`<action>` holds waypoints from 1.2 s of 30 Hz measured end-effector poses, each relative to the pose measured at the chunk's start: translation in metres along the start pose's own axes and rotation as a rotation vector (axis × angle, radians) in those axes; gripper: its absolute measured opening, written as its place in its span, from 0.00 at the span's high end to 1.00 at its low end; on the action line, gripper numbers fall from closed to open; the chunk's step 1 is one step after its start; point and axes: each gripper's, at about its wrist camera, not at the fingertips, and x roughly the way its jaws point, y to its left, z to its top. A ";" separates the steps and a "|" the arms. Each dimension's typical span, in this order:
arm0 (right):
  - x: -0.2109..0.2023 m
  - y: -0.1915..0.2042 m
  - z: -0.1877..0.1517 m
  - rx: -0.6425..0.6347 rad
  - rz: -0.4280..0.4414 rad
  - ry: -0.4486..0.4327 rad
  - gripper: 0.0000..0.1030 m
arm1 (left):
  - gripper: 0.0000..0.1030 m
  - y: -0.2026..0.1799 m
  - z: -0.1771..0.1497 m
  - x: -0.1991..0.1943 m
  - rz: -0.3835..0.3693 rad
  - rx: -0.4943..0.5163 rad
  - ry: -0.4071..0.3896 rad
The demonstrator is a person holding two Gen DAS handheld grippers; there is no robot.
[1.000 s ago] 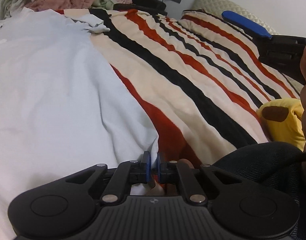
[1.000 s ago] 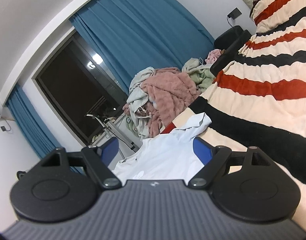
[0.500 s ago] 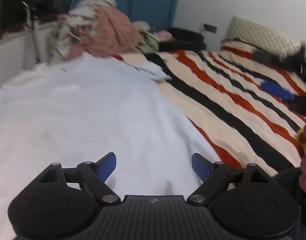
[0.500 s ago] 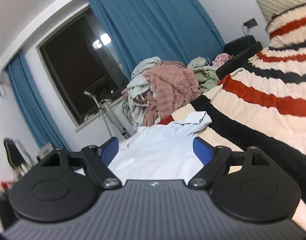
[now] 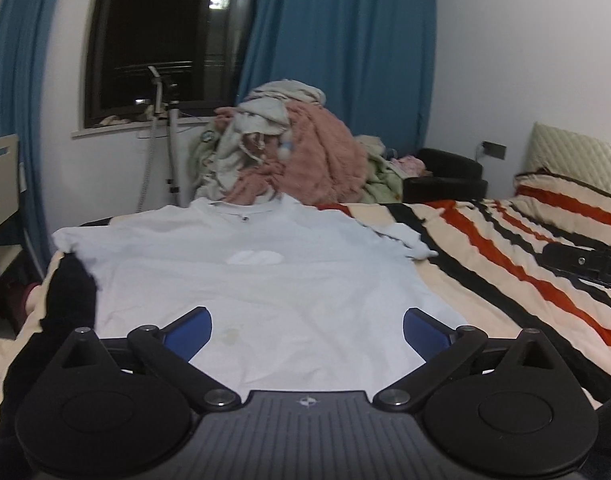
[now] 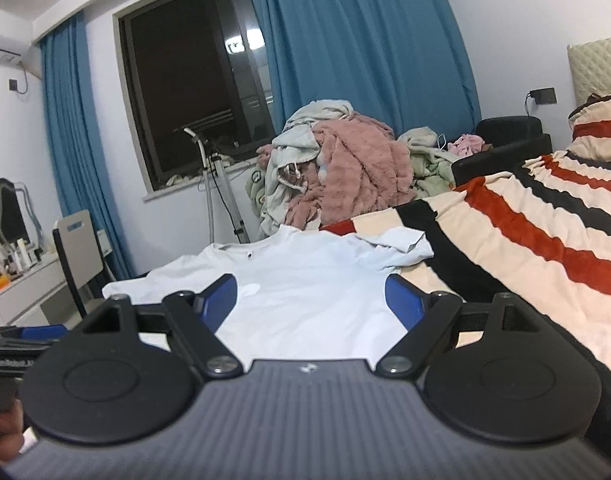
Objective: Fold clothes
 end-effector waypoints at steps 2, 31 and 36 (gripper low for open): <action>0.004 0.001 -0.001 0.012 0.003 0.019 0.20 | 0.00 0.009 -0.004 -0.004 0.016 -0.015 0.000; 0.308 -0.214 -0.042 0.714 -0.112 0.193 0.39 | 0.00 0.017 -0.034 0.058 0.172 -0.109 0.055; 0.374 -0.212 -0.039 0.614 -0.022 0.188 0.41 | 0.00 0.026 -0.033 0.078 0.168 -0.145 0.061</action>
